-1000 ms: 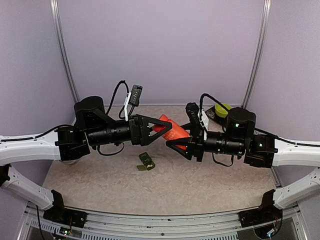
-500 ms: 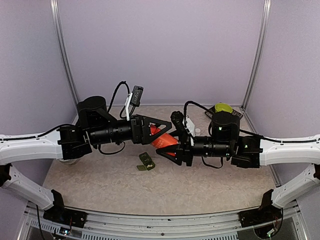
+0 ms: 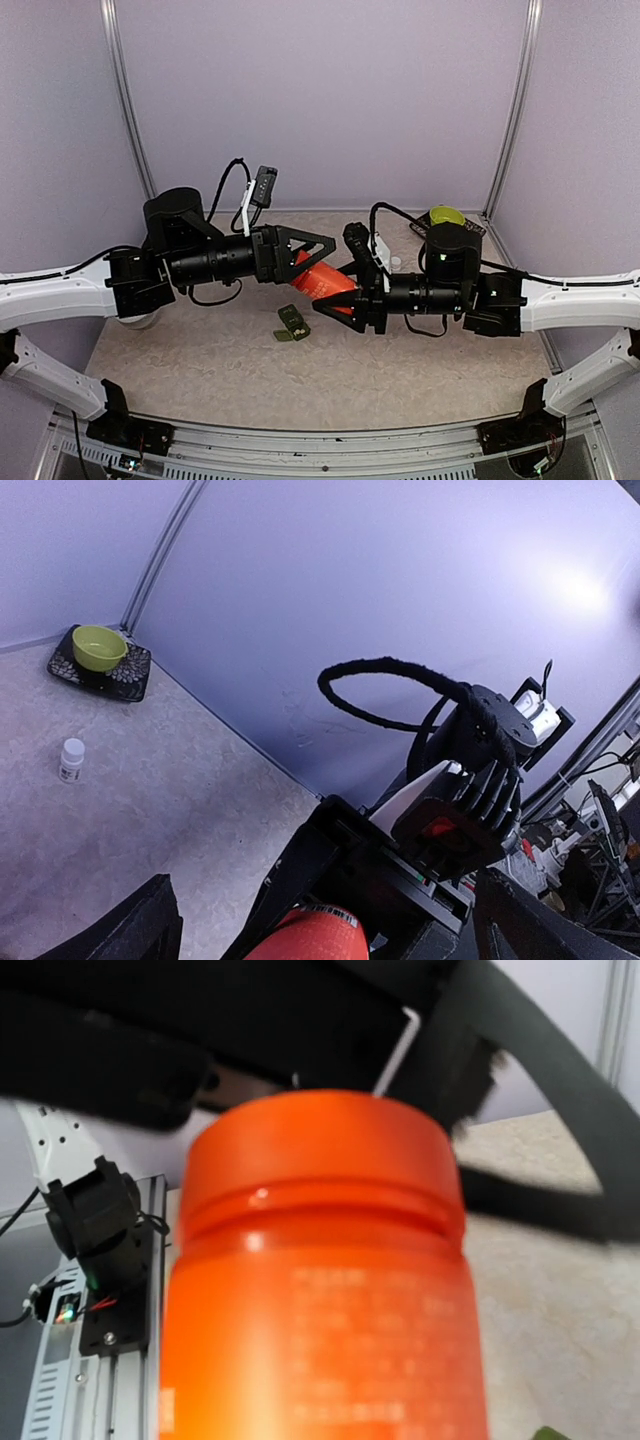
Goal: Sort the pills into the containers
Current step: Screw the lid of the pill bottle onto the pill bottle.
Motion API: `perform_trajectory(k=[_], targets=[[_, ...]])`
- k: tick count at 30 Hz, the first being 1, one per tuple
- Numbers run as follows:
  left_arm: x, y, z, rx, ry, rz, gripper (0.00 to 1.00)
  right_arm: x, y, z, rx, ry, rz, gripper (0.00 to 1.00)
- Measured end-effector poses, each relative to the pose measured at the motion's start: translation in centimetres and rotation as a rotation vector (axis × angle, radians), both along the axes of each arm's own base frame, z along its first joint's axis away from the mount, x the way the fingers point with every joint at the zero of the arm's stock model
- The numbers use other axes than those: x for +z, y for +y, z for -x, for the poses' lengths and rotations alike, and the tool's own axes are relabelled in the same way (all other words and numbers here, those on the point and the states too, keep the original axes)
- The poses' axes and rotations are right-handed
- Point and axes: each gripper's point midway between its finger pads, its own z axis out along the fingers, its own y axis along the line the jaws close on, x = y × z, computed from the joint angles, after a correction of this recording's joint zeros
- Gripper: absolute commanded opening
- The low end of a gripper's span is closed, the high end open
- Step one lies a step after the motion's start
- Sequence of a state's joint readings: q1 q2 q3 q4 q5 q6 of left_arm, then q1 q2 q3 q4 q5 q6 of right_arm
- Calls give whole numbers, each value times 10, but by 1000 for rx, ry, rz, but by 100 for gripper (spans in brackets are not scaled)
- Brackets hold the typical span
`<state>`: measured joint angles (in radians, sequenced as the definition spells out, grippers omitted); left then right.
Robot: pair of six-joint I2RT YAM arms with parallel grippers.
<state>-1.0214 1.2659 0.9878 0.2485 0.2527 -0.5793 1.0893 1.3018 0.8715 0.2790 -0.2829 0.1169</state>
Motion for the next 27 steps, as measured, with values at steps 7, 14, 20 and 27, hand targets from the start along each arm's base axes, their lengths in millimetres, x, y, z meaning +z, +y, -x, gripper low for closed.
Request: perform_trajectory(k=[7, 14, 20, 27], targets=[[16, 17, -8, 59, 16, 0, 99, 12, -19, -3, -65, -49, 2, 0], [-2, 20, -13, 84, 118, -66, 98, 7, -28, -12, -122, -98, 51, 0], [-19, 16, -16, 81, 185, -120, 95, 2, -31, -16, -146, -121, 84, 0], [-35, 11, -18, 48, 249, -148, 83, 3, -33, -17, -154, -133, 88, 0]])
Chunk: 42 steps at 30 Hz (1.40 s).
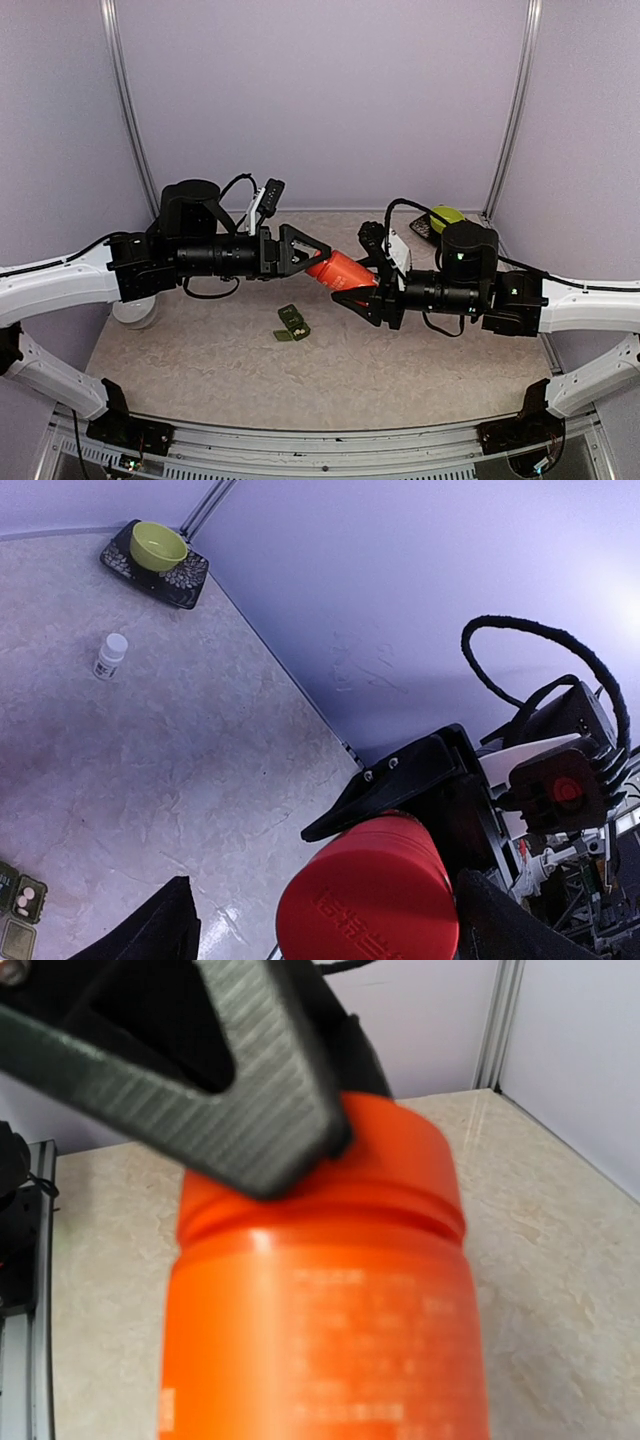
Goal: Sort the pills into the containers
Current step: Screw the lid of the pill bottle onto the pill bottle.
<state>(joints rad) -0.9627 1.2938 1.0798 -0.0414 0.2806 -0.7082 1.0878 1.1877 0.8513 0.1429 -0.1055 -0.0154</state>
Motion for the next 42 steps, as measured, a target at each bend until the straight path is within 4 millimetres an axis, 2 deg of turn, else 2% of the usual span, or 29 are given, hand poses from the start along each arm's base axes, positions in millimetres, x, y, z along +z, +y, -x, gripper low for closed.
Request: perform_trajectory(k=[14, 20, 25, 35, 42], targets=[[9, -6, 5, -62, 19, 54, 65, 0, -1, -1, -5, -9, 5, 0], [9, -8, 7, -82, 12, 63, 45, 1, -2, -3, -17, -9, 2, 0], [10, -9, 6, -91, -7, 63, 38, 1, -1, -3, -19, 3, -3, 0], [14, -10, 17, -175, -134, 46, 36, 4, 3, 9, 56, 125, -63, 0], [27, -3, 46, -306, -316, 79, 36, 16, 9, 41, 238, 346, -197, 0]])
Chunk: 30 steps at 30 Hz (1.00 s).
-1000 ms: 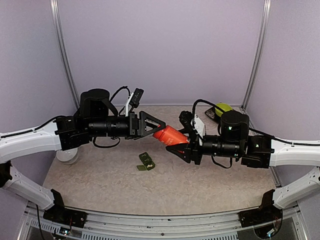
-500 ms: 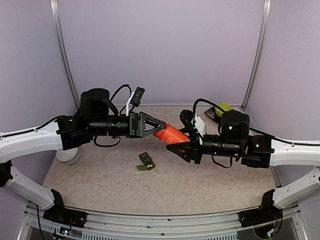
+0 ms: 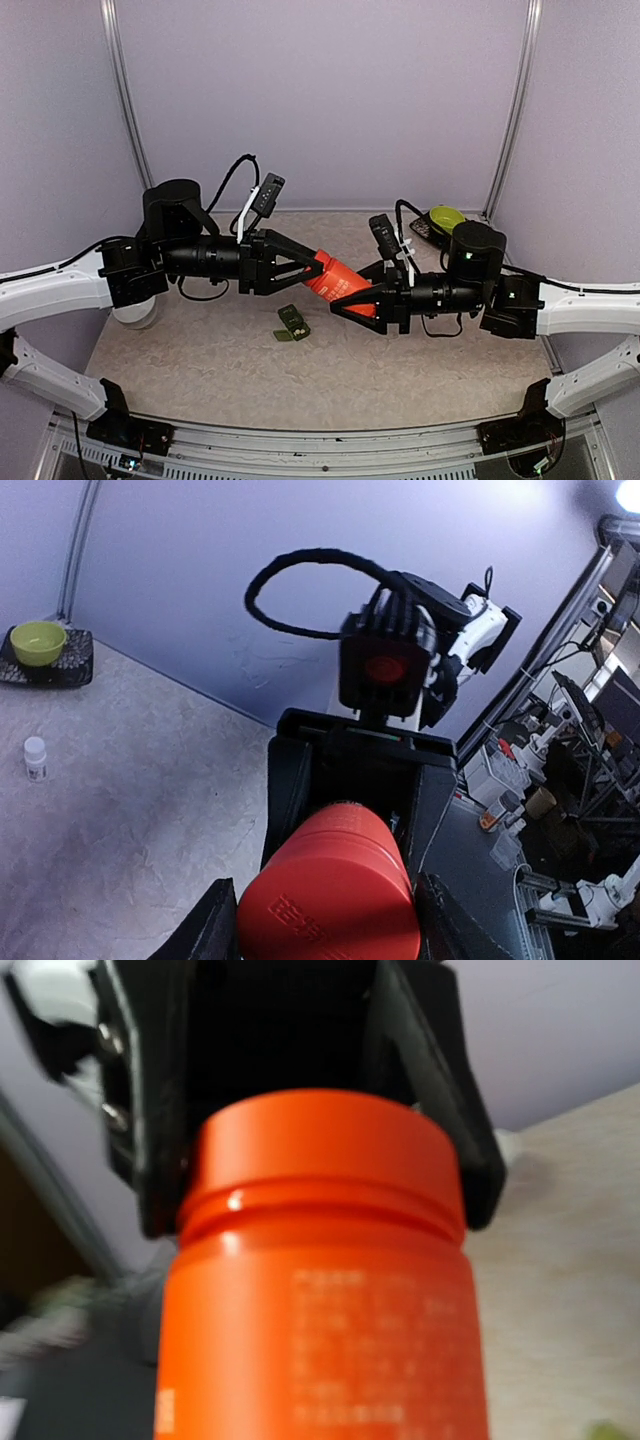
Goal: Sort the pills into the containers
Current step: Screw the lid of the pill bottle onto the pill bottle.
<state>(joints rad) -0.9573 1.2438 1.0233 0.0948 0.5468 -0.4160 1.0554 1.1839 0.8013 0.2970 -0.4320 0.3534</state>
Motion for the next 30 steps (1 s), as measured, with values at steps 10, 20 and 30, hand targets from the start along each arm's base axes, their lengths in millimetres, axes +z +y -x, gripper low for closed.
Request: perform_trajectory(k=[10, 20, 30], targets=[[14, -2, 30, -121, -234, 15, 53, 14, -3, 28, 258, 353, -141, 0], [11, 2, 45, -172, -245, 34, 99, 16, -4, 29, 291, 388, -150, 0], [29, 19, 17, 18, -8, 176, 99, 31, -11, -12, 3, 74, -114, 0]])
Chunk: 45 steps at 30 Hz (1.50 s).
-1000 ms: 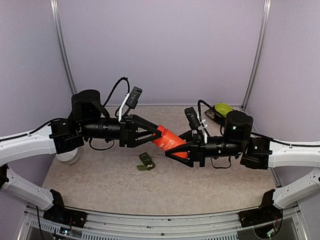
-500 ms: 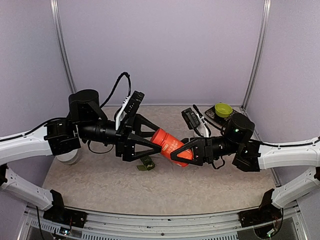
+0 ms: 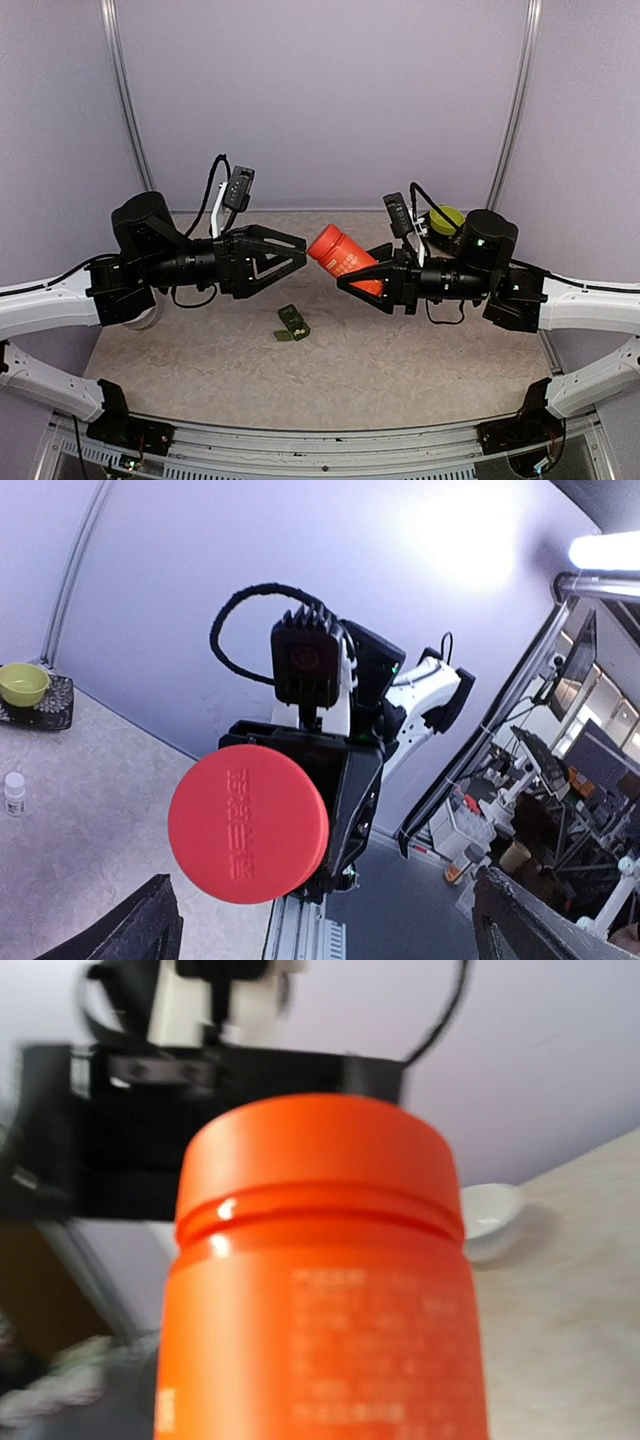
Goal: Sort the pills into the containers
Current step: Screw the lid of the pill bottle onto the pill bottle.
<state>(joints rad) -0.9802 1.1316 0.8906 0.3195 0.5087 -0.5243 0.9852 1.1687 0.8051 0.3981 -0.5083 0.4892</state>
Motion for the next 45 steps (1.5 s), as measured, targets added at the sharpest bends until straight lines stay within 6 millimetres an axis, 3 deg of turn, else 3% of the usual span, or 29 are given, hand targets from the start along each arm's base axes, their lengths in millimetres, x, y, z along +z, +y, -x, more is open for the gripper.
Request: perform_trajectory(k=[7, 18, 32, 45], targets=[[1, -4, -17, 70, 139, 38, 99, -19, 3, -21, -120, -91, 91, 0], [-6, -4, -35, 160, 188, 36, 99, -24, 4, -24, -184, -176, 132, 0], [-18, -10, -40, 165, 211, 10, 99, -16, 12, -22, -189, -217, 126, 0], [-19, -9, -44, 176, 213, 9, 99, -30, 25, -33, -205, -213, 161, 0]])
